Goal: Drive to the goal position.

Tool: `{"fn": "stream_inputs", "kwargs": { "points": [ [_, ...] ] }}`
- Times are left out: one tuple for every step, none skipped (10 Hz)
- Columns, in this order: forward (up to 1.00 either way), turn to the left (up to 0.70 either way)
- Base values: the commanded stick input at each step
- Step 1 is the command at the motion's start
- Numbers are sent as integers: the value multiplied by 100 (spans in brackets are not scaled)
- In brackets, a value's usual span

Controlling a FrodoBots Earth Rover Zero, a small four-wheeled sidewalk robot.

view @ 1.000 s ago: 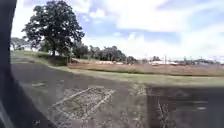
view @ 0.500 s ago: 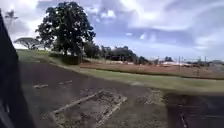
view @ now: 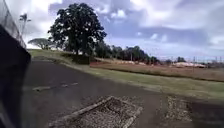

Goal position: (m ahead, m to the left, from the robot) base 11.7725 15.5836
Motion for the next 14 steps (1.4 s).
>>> {"fn": "stream_inputs", "kwargs": {
  "points": [
    [70, 35],
    [70, 35],
    [70, 35],
    [70, 35],
    [70, 35],
    [70, 35],
    [70, 35],
    [70, 35],
    [70, 35],
    [70, 35],
    [70, 35],
    [70, 35],
    [70, 35],
    [70, 35]
  ]
}}
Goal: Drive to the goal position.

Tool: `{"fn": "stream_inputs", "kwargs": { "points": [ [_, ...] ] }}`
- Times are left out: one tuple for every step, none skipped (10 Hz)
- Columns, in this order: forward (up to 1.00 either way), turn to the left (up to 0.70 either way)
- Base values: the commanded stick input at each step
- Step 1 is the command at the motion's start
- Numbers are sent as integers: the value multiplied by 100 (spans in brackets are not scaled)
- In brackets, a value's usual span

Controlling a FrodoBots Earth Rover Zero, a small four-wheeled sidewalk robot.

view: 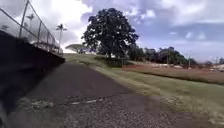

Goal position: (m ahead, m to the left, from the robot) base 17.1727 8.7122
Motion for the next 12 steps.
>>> {"fn": "stream_inputs", "kwargs": {
  "points": [
    [70, 35],
    [70, 35],
    [70, 35],
    [70, 35],
    [70, 35],
    [70, 35],
    [70, 35],
    [70, 35],
    [70, 35],
    [70, 35],
    [70, 35],
    [70, 35]
  ]
}}
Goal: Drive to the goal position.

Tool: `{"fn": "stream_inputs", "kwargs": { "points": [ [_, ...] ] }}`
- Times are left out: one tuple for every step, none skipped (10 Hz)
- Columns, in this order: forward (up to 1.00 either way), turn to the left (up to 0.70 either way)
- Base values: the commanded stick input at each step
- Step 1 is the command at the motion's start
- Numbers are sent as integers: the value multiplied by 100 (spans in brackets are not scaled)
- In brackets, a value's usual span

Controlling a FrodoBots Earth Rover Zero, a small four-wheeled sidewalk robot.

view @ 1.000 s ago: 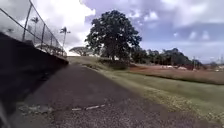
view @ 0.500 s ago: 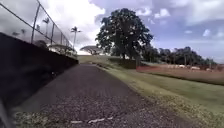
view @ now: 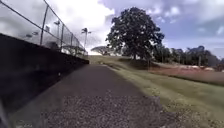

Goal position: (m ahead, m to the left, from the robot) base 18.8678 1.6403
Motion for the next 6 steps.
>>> {"fn": "stream_inputs", "kwargs": {
  "points": [
    [70, 35],
    [70, 35],
    [70, 35],
    [70, 35],
    [70, 35],
    [70, 35]
  ]
}}
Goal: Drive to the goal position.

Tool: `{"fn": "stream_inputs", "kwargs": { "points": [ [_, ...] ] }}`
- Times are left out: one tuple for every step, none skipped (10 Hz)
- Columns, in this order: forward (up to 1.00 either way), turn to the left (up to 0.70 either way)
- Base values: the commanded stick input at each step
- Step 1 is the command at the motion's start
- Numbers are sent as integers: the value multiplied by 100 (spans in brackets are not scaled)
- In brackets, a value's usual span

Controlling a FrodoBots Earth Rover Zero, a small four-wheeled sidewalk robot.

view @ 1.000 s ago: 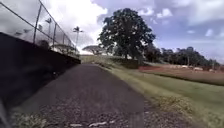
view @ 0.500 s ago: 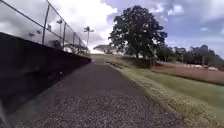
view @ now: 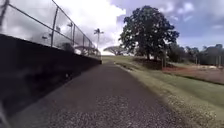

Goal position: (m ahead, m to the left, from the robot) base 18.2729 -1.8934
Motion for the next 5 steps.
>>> {"fn": "stream_inputs", "kwargs": {
  "points": [
    [70, 35],
    [70, 25],
    [70, 11],
    [70, 1],
    [70, 0]
  ]
}}
